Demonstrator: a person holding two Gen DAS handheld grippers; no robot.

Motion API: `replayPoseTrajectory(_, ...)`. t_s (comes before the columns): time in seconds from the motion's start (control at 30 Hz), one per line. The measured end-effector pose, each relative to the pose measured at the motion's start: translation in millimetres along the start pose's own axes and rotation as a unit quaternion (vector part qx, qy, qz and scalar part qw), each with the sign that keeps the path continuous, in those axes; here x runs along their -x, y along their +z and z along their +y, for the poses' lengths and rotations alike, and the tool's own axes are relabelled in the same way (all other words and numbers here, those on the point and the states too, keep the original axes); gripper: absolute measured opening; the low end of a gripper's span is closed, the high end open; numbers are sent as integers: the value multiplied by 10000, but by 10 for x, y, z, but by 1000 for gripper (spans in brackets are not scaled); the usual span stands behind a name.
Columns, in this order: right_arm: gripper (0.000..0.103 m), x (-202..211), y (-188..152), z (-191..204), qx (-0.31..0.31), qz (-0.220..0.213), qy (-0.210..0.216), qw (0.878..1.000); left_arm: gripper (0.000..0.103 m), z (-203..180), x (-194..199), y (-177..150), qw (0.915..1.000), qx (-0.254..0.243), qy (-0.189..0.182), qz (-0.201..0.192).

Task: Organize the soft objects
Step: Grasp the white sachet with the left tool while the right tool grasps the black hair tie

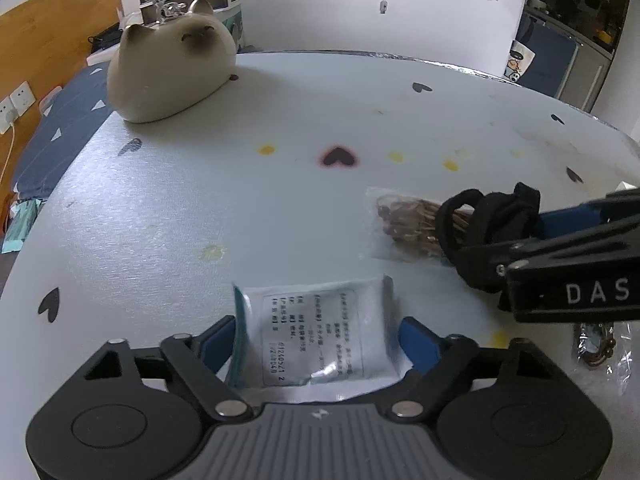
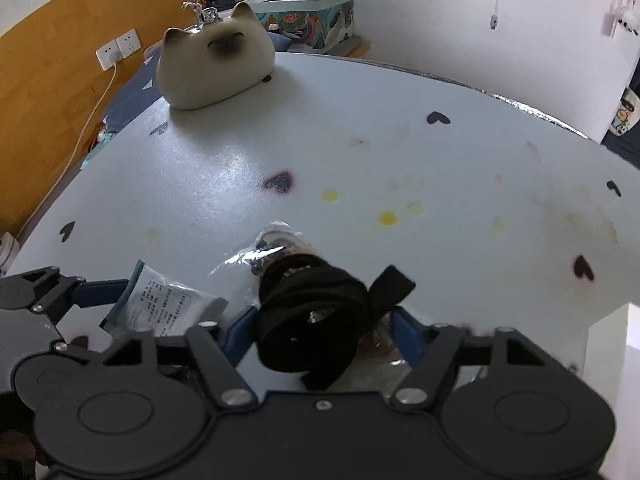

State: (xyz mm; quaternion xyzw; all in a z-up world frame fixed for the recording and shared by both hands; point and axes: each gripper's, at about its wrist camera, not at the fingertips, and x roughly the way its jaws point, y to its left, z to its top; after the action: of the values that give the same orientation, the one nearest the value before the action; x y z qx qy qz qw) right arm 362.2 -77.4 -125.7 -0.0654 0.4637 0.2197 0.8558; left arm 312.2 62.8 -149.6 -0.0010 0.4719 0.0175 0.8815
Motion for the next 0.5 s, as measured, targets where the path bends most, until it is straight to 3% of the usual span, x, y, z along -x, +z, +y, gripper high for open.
replayPoseTrajectory(0.17, 38, 29, -3, 3, -14, -41, -7, 10000, 73, 72, 30, 5, 10000, 91, -22, -22)
replayPoseTrajectory(0.33, 27, 107, -19, -10, -76, -140, 2, 9999, 69, 126, 75, -7, 9996, 264, -95, -49)
replayPoseTrajectory(0.5, 26, 256, -69, 3, -102, -301, -11, 9995, 67, 152, 141, -38, 9993, 343, -111, -87)
